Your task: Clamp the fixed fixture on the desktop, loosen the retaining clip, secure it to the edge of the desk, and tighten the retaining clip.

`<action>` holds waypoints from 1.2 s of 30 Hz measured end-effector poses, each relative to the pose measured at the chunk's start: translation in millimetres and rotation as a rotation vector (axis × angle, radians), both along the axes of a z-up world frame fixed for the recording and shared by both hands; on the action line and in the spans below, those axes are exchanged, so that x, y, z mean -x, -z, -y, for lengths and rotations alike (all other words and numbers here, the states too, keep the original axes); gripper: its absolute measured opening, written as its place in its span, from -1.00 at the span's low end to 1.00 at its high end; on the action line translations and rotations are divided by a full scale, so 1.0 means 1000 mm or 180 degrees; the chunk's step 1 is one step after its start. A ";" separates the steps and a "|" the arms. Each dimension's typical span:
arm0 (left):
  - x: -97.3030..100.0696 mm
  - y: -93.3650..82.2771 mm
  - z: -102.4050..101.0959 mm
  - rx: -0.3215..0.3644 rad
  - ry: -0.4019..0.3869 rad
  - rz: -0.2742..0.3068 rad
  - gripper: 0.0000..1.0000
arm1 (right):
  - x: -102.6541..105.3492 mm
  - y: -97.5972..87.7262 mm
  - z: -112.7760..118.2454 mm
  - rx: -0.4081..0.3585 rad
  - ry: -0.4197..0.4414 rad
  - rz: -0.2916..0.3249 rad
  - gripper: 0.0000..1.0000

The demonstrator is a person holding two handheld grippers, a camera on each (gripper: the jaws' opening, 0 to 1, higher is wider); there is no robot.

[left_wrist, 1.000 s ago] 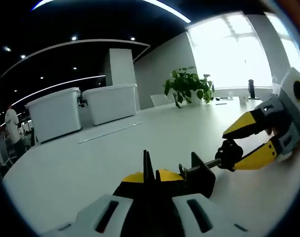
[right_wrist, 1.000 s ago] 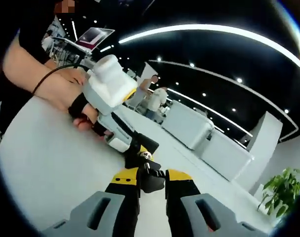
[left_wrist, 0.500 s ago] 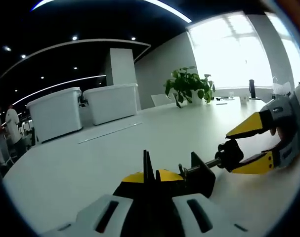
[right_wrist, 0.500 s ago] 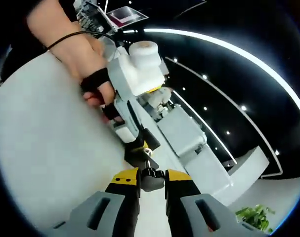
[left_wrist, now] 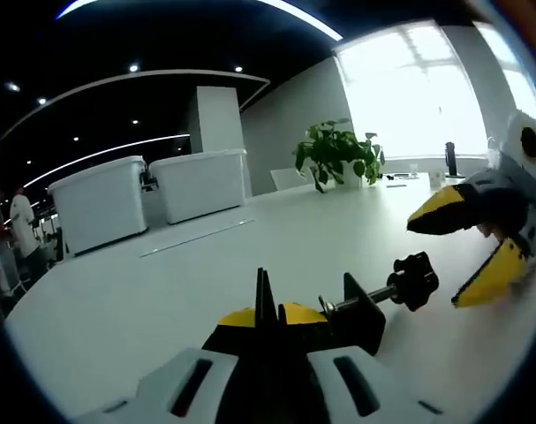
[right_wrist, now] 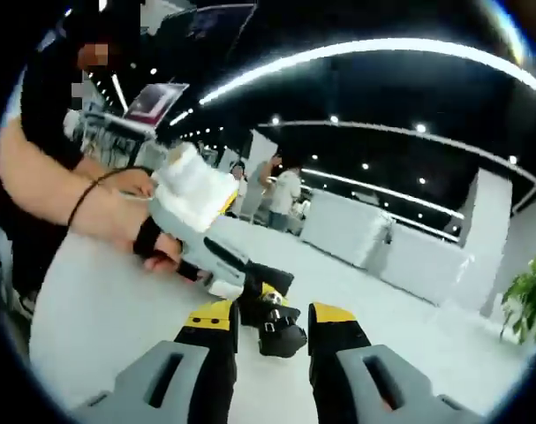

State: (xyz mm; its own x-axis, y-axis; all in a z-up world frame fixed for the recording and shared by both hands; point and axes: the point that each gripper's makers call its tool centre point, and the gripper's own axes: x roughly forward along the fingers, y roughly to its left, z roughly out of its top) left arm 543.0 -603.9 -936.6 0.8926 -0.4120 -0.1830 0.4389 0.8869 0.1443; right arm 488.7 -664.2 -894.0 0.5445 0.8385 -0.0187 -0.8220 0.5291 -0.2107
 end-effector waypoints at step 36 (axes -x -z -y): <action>0.001 0.000 -0.002 -0.0036 -0.0092 0.0024 -0.87 | 0.002 0.016 -0.011 0.0609 0.0184 0.0687 -0.61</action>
